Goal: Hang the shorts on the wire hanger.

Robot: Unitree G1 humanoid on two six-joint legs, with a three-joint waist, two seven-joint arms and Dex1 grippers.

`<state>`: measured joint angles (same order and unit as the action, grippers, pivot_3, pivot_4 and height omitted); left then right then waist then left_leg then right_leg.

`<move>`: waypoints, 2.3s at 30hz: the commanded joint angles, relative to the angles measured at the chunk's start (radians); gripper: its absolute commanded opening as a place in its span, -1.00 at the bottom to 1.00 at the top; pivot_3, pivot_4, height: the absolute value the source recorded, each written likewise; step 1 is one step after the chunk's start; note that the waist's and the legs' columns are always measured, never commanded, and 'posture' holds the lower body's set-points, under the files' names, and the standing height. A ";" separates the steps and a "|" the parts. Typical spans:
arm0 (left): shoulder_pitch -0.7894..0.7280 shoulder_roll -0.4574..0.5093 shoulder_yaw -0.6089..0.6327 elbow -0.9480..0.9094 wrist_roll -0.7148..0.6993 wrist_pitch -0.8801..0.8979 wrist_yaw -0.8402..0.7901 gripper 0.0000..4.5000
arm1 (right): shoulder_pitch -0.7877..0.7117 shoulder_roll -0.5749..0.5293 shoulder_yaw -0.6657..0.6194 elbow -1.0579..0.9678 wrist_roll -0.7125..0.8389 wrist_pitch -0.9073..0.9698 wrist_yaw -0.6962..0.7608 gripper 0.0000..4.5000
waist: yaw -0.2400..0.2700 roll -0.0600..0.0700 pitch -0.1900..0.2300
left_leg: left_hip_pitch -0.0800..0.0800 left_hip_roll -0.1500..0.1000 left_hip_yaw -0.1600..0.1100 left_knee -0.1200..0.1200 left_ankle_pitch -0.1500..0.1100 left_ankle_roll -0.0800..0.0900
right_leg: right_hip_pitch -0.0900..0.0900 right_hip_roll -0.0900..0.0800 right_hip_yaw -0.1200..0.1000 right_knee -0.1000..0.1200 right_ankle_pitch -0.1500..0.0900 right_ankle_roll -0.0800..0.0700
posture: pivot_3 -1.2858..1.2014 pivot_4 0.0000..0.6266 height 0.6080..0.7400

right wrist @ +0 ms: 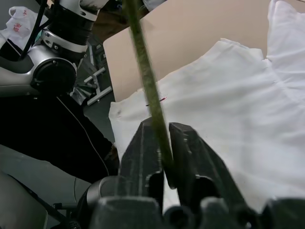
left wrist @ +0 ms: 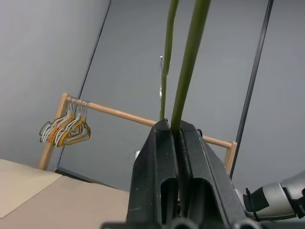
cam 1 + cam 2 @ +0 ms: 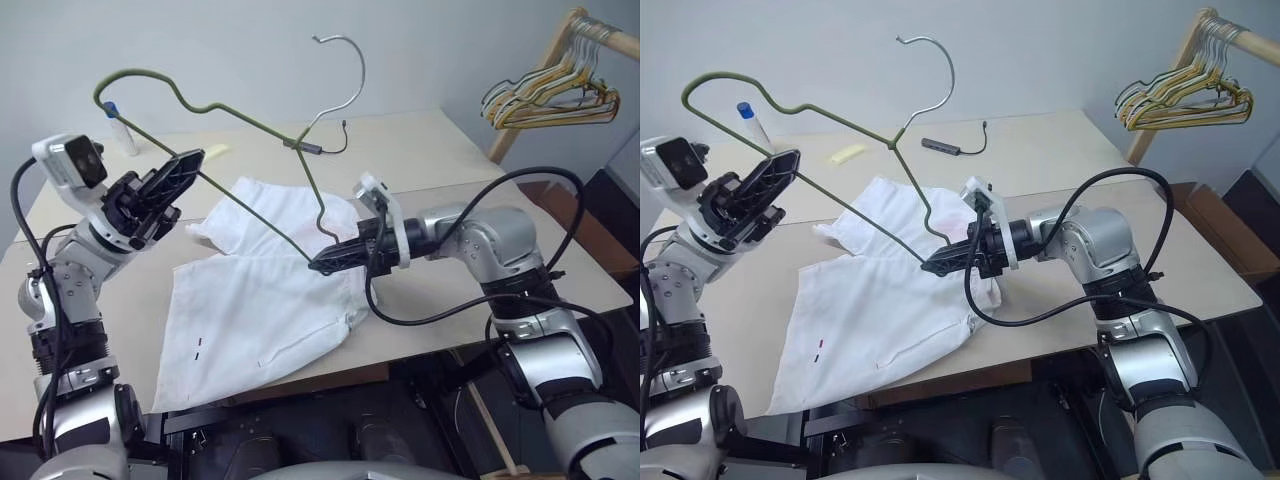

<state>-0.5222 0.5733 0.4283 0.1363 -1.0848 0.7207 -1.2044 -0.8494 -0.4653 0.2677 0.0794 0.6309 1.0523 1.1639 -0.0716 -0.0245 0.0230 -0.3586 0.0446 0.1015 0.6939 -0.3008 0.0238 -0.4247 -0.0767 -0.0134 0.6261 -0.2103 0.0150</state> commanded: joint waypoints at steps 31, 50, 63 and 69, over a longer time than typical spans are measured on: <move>0.081 0.136 -0.559 -0.079 0.842 -0.502 0.050 0.99 | 0.538 -0.390 -0.506 0.023 0.287 0.558 -0.175 -1.00 | -0.003 0.001 -0.001 | -0.011 0.000 0.009 0.000 -0.001 0.002 | -0.011 -0.001 0.001 -0.001 0.000 0.000 | -0.08 -1.00 1.00; 0.080 0.138 -0.540 -0.122 0.855 -0.480 0.074 0.99 | 0.466 -0.377 -0.220 0.224 0.137 0.371 -0.067 -1.00 | -0.023 0.002 -0.001 | -0.009 0.000 0.004 0.003 -0.001 0.003 | -0.008 0.000 0.005 -0.001 0.002 0.003 | -0.05 -1.00 1.00; 0.125 0.142 -0.530 -0.166 0.845 -0.460 0.092 0.99 | 0.384 -0.416 -0.188 0.364 0.060 0.307 -0.010 -1.00 | -0.023 0.002 -0.001 | -0.009 0.000 0.004 0.004 -0.002 0.003 | -0.008 0.000 0.004 -0.001 0.002 0.003 | -0.04 -1.00 1.00; 0.134 0.140 -0.535 -0.176 0.847 -0.458 0.100 0.99 | 0.397 -0.409 -0.153 0.329 0.055 0.313 0.032 -1.00 | -0.024 0.002 -0.001 | -0.009 0.000 0.003 0.005 -0.002 0.003 | -0.008 0.000 0.004 0.000 0.002 0.003 | -0.03 -1.00 1.00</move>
<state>-0.3848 0.7066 -0.1318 -0.0091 -0.2282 0.2650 -1.1105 -0.4463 -0.8708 0.1202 0.4418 0.6770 1.3735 1.1642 -0.0951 -0.0228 0.0218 -0.3676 0.0442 0.1051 0.6985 -0.3024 0.0272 -0.4323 -0.0770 -0.0089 0.6259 -0.2083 0.0180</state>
